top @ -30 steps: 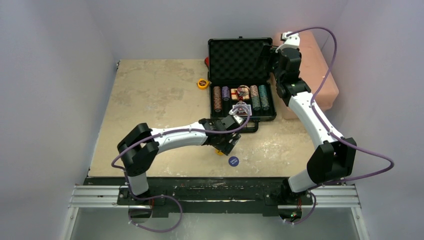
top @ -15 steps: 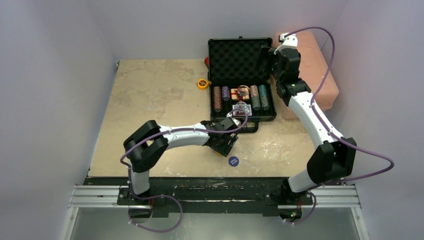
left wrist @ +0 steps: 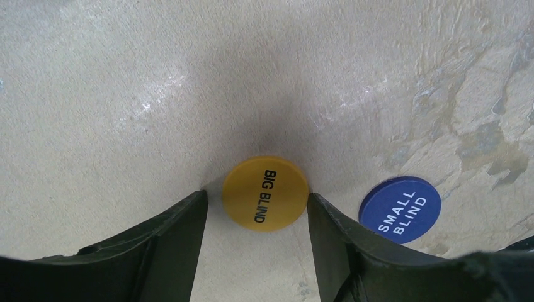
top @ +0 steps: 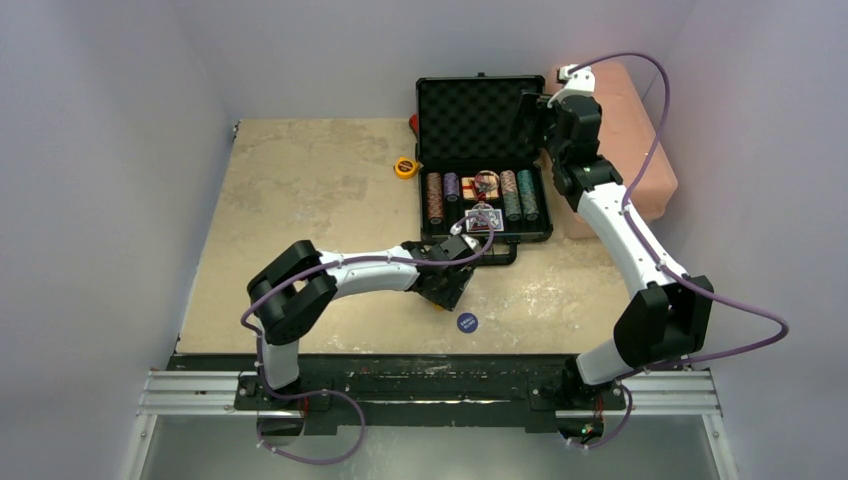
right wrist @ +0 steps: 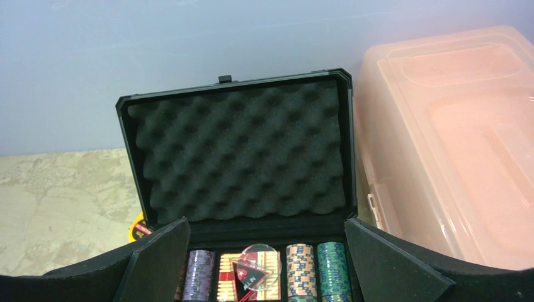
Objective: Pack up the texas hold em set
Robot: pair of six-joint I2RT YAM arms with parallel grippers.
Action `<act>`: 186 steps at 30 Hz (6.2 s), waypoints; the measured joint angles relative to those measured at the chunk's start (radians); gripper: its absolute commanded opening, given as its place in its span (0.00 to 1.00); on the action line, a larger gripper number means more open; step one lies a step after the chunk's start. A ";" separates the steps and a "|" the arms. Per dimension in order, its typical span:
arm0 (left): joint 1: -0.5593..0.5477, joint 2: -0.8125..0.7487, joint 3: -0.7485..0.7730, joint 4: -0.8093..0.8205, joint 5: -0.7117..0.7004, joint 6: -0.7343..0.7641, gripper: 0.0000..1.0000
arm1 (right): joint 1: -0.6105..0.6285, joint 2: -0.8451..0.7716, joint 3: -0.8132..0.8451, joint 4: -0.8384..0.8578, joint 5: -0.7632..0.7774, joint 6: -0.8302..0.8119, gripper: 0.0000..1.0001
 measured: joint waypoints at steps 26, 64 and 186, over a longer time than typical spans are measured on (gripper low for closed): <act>-0.021 0.004 -0.002 -0.005 -0.076 -0.067 0.46 | 0.000 0.000 0.004 -0.003 0.000 -0.007 0.99; -0.034 -0.044 0.004 -0.132 -0.098 -0.074 0.44 | 0.000 0.003 0.020 -0.034 -0.011 -0.007 0.99; 0.353 0.508 0.854 -0.060 0.186 0.125 0.68 | -0.006 0.018 0.028 -0.042 0.027 -0.008 0.99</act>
